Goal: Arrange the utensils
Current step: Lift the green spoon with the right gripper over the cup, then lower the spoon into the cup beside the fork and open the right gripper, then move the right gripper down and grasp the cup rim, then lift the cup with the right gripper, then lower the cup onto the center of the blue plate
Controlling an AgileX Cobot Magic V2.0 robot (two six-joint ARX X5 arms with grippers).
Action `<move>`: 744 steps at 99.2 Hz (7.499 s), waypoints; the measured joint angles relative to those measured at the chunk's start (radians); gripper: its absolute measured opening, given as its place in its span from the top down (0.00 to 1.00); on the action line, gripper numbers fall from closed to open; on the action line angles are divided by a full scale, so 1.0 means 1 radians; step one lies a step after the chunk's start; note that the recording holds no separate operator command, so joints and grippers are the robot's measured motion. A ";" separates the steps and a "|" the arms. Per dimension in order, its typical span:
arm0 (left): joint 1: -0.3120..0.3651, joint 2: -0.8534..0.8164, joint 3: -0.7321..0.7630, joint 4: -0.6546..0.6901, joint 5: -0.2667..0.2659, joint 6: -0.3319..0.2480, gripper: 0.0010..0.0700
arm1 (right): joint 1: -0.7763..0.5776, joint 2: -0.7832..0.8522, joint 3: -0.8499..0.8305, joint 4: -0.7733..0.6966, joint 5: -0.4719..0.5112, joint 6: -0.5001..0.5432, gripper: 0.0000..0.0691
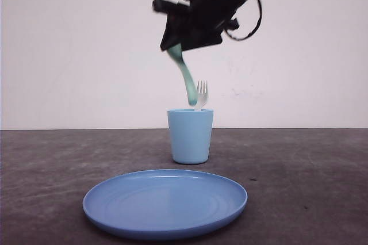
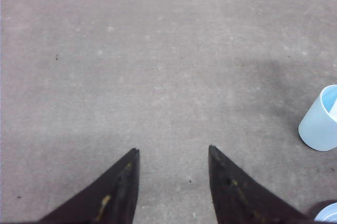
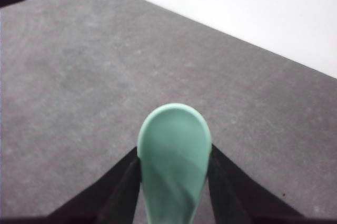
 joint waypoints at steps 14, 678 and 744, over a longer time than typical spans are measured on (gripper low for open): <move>0.000 0.000 0.000 0.000 0.000 0.000 0.67 | 0.000 0.040 0.000 0.034 0.001 -0.011 0.71; 0.000 0.001 0.000 0.038 0.000 0.000 0.67 | 0.357 -0.272 -0.687 0.217 0.077 0.080 0.27; 0.000 0.001 0.000 0.040 0.000 0.000 0.67 | 0.357 -0.330 -0.686 0.089 0.054 0.082 0.02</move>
